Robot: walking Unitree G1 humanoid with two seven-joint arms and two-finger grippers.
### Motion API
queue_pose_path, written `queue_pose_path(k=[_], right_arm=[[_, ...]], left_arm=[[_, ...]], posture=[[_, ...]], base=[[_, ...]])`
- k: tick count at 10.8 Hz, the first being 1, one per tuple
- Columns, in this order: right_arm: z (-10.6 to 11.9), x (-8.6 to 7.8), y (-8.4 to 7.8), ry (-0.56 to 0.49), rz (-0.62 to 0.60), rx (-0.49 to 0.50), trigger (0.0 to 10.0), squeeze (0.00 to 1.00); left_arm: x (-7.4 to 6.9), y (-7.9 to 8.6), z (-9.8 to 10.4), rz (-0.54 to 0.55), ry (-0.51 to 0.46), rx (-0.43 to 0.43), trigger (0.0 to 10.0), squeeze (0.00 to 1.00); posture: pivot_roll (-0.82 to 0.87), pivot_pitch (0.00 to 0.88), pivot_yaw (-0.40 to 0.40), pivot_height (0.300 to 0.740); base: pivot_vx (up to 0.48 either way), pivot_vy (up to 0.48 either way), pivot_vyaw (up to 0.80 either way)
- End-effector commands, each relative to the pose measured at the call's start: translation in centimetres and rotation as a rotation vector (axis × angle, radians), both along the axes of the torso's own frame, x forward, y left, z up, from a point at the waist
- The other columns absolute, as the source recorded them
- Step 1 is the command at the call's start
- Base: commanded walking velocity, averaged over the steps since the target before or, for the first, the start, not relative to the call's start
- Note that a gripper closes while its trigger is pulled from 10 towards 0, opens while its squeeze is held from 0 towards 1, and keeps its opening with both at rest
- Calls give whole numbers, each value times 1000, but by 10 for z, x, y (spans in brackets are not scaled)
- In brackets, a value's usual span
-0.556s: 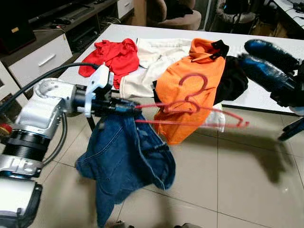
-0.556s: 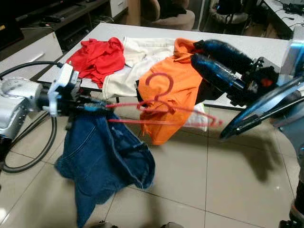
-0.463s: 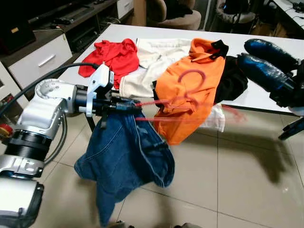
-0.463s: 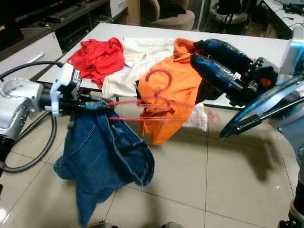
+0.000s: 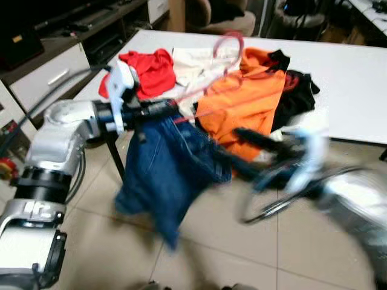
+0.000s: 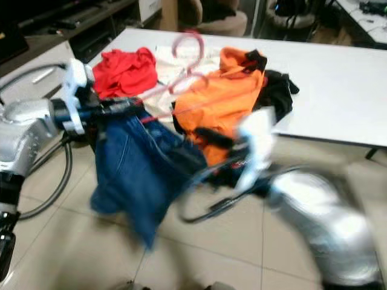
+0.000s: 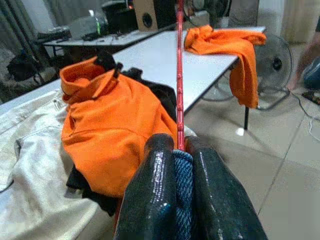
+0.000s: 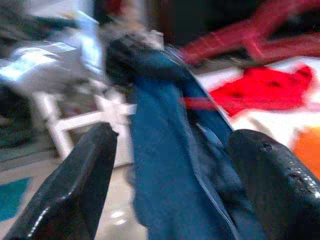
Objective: Hang hanger
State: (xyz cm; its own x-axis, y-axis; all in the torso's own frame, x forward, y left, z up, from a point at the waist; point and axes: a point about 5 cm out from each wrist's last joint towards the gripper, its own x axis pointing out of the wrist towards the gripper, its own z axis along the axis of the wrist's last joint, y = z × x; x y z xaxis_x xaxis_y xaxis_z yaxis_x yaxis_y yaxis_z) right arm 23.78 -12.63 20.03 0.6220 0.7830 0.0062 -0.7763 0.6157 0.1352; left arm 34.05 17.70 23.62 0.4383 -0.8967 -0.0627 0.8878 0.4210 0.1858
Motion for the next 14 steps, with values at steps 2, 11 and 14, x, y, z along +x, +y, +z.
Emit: queue_pose_path(k=[2, 11, 14], right_arm=[[-40, 22, -11, 114, -289, -39, 10000, 1000], [-96, 5, -40, 430, -177, 295, 10000, 1000], [-99, 2, -47, 427, -184, 292, 10000, 1000]], left_arm=[[-10, 2, 12, -48, -23, -13, 0, 0], [-31, -12, 60, -193, -80, -64, 0, 0], [-35, -14, 64, -208, -72, -77, 0, 0]], posture=[[-163, 0, 66, 740], [-145, 0, 54, 740], [-145, 0, 56, 740]], base=[[0, 0, 0], [0, 0, 0], [0, 0, 0]])
